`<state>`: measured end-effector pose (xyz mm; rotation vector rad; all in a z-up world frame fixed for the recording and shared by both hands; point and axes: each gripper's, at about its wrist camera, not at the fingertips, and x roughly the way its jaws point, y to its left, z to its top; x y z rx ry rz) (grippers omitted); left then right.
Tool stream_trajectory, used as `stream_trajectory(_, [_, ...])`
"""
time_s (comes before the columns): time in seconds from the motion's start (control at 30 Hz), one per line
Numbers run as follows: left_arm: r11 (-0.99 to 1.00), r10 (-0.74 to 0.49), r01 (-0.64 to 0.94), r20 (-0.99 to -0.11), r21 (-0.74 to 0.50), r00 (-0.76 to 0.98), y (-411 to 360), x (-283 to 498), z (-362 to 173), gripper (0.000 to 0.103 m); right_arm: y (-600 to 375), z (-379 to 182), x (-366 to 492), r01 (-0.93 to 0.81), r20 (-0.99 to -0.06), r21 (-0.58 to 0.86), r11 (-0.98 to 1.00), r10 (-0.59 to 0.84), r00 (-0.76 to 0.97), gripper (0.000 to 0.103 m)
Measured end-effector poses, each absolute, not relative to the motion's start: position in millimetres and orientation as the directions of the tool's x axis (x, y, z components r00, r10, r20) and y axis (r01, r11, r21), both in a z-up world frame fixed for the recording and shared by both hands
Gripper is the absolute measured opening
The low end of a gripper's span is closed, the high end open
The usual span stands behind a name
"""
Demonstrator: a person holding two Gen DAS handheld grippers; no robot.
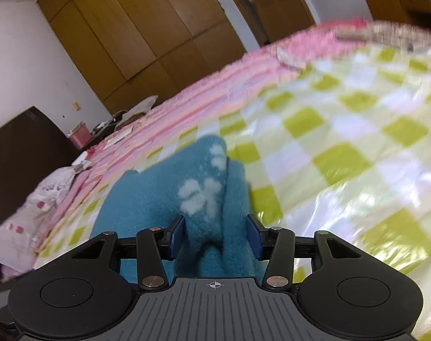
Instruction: Fold small clothes
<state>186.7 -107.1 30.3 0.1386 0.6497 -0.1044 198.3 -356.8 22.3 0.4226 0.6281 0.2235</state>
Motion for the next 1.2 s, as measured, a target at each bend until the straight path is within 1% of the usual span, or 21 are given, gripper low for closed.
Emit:
stream_trajectory(0.07, [0.988,-0.048,0.125,-0.612,0.085,0.789,-105,182,31,0.086,-352,34,190,-0.095,-0.497,0.389,0.916,0.296,0.816,0.046])
stream_trajectory(0.13, [0.992,-0.035,0.105,-0.623,0.074,0.781,-104,180,29,0.086,-345,45,180,-0.139,-0.464,0.347,0.928,0.298,0.834,0.044])
stream_trajectory(0.17, [0.993,-0.034,0.1,-0.631,0.069,0.775,-104,179,28,0.086,-342,48,177,-0.162,-0.452,0.345,0.925,0.314,0.835,0.041])
stream_trajectory(0.2, [0.993,-0.035,0.097,-0.637,0.063,0.77,-104,178,27,0.086,-337,49,174,-0.191,-0.444,0.346,0.919,0.34,0.829,0.035])
stream_trajectory(0.23, [0.993,-0.036,0.098,-0.64,0.062,0.768,-104,177,27,0.086,-334,48,174,-0.213,-0.446,0.344,0.914,0.359,0.82,0.032])
stream_trajectory(0.3, [0.992,-0.027,0.1,-0.641,0.078,0.767,-106,174,27,0.086,-325,43,177,-0.24,-0.466,0.336,0.911,0.382,0.798,0.02])
stream_trajectory(0.33, [0.992,-0.023,0.1,-0.644,0.083,0.765,-107,174,26,0.086,-322,38,180,-0.241,-0.485,0.328,0.913,0.382,0.787,0.019])
stream_trajectory(0.37, [0.992,-0.022,0.098,-0.648,0.082,0.761,-107,174,25,0.086,-321,32,185,-0.224,-0.509,0.317,0.921,0.365,0.779,0.011])
stream_trajectory(0.4, [0.992,-0.021,0.096,-0.652,0.08,0.758,-108,174,25,0.086,-321,27,188,-0.207,-0.527,0.31,0.928,0.348,0.775,0.0])
stream_trajectory(0.47, [0.993,-0.017,0.091,-0.657,0.078,0.754,-109,175,24,0.086,-328,20,192,-0.175,-0.544,0.321,0.931,0.333,0.77,0.0])
stream_trajectory(0.6, [0.992,-0.003,0.084,-0.662,0.09,0.749,-113,174,25,0.086,-336,16,193,-0.16,-0.541,0.373,0.914,0.354,0.763,0.0])
stream_trajectory(0.77, [0.994,0.003,0.072,-0.671,0.084,0.742,-113,167,26,0.086,-329,23,180,-0.156,-0.538,0.344,0.926,0.33,0.775,0.0])
stream_trajectory(0.8, [0.994,0.003,0.072,-0.669,0.085,0.743,-114,165,27,0.086,-327,26,177,-0.16,-0.533,0.329,0.931,0.323,0.782,0.001])
stream_trajectory(0.9, [0.994,0.005,0.071,-0.666,0.087,0.746,-114,160,27,0.086,-322,33,162,-0.163,-0.521,0.278,0.947,0.291,0.803,0.012])
stream_trajectory(1.07, [0.995,-0.006,0.069,-0.673,0.068,0.74,-112,153,26,0.086,-323,27,140,-0.132,-0.547,0.239,0.962,0.246,0.8,0.012])
stream_trajectory(1.1, [0.995,-0.007,0.069,-0.675,0.066,0.738,-112,152,25,0.086,-324,24,139,-0.12,-0.557,0.232,0.965,0.233,0.797,0.01])
stream_trajectory(1.2, [0.996,-0.011,0.07,-0.676,0.06,0.736,-111,149,25,0.086,-330,20,133,-0.094,-0.563,0.259,0.961,0.229,0.794,0.009])
